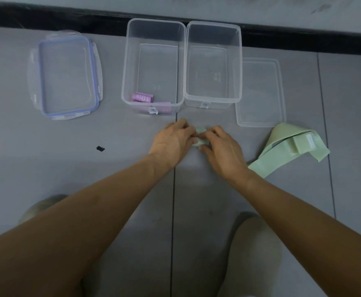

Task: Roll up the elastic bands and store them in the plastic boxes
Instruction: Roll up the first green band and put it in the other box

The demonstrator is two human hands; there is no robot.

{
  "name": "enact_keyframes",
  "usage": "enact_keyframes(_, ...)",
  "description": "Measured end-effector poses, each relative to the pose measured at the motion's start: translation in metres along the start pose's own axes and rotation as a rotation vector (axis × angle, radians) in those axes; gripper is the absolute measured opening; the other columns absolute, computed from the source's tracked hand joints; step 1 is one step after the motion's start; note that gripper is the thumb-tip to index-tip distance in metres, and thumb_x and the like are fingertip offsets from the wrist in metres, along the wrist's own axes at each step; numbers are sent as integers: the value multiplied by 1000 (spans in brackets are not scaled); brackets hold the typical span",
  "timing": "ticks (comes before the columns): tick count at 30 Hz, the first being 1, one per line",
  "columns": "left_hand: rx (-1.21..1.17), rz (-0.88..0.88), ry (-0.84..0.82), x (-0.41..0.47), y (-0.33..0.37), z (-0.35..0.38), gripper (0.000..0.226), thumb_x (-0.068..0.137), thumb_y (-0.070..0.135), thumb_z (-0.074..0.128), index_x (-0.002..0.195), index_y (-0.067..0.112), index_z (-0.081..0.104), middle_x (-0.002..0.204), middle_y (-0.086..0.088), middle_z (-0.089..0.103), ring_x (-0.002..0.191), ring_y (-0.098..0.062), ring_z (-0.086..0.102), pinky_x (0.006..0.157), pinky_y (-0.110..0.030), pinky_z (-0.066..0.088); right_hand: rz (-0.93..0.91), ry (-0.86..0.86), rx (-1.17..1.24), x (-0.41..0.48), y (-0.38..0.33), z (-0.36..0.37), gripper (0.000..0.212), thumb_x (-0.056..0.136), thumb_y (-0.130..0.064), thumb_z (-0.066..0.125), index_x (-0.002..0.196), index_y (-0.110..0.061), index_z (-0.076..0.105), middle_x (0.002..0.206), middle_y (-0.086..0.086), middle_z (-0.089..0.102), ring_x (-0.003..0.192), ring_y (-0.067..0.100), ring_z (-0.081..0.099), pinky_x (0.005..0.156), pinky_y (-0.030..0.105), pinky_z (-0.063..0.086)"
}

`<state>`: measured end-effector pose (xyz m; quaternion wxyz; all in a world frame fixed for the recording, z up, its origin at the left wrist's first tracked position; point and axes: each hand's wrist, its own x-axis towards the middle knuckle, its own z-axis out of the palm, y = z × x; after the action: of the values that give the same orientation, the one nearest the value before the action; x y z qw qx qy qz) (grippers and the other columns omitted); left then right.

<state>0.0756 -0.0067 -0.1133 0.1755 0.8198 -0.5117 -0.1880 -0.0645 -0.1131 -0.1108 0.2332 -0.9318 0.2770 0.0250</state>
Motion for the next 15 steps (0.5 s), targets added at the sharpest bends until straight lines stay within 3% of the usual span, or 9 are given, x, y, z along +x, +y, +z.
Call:
enact_keyframes(5,26,60,9,-8,-9,2,34,84,27,66,117,23,60,106,-4,57,91,-32,59,73,-46,54,-13,-43,-9,10,2,-3,26,96,-25,54,120,-18,63,115,4,56,97,30,61,78,43,52)
enact_keyframes(9,33,83,62,-3,-4,-2,30,86,24,64,115,21,61,99,-7,60,84,-34,61,67,-41,52,11,-11,40,7,1,-7,31,96,-23,55,127,-21,52,117,6,60,96,33,62,79,44,52)
enact_keyframes(15,30,-6,-7,14,-7,-6,24,92,25,58,114,19,65,108,-10,56,93,-36,59,77,-41,47,51,-49,6,26,5,-12,34,98,-24,52,131,-19,56,122,8,62,108,31,60,88,38,47)
